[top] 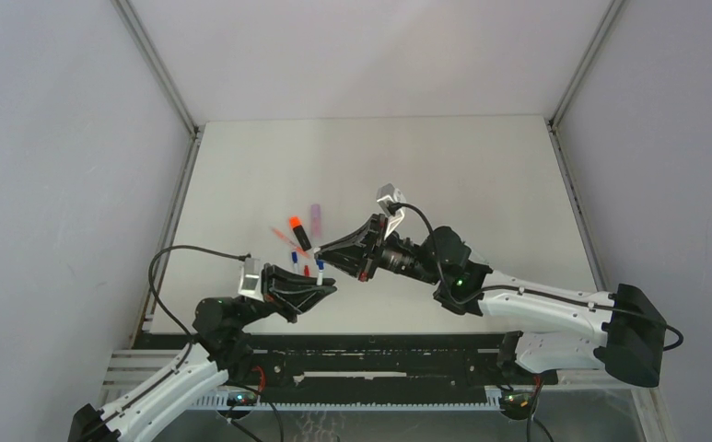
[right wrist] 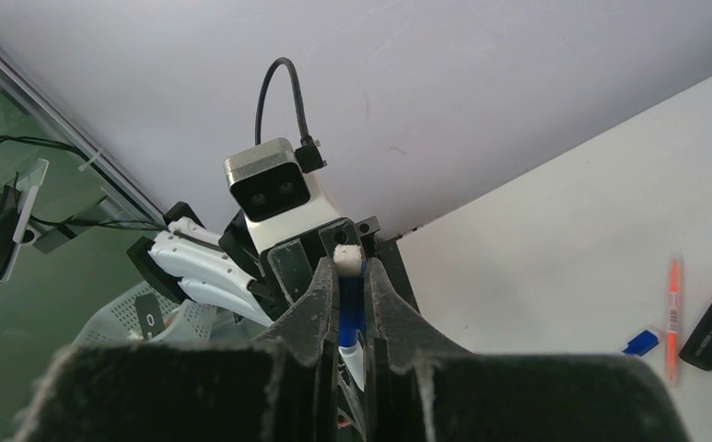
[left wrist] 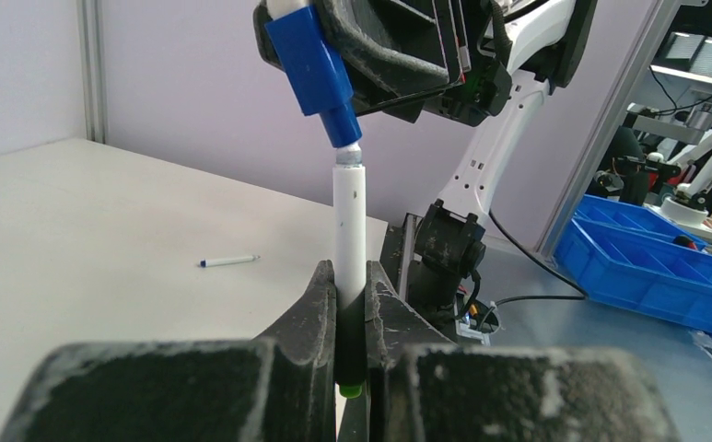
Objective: Insert the pens into the pen caps
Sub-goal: Insert the pen cap onto the pen.
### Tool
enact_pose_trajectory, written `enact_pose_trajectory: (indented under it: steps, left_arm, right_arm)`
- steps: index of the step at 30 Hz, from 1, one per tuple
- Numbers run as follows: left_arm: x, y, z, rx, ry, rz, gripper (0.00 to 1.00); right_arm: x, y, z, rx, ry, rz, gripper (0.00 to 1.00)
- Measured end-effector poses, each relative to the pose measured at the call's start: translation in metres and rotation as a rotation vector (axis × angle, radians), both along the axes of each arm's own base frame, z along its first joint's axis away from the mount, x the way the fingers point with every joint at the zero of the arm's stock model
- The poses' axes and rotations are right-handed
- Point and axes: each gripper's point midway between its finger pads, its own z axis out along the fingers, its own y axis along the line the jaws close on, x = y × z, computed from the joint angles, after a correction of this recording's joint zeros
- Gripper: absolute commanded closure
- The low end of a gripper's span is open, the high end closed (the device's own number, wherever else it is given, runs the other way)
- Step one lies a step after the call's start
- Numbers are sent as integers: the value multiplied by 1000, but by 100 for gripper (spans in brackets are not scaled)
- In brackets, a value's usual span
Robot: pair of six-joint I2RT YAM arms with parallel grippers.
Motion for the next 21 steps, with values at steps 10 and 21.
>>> enact_pose_trajectory:
  steps: [10,21]
  left_arm:
    - [-6,2,12,-48,7,-26,100]
    - [-12,1,20,-102,113,-90,100]
  right_arm:
    - [-10,3,9,34,-35,23,100]
    - [-14,1,12,70,-86,28,100]
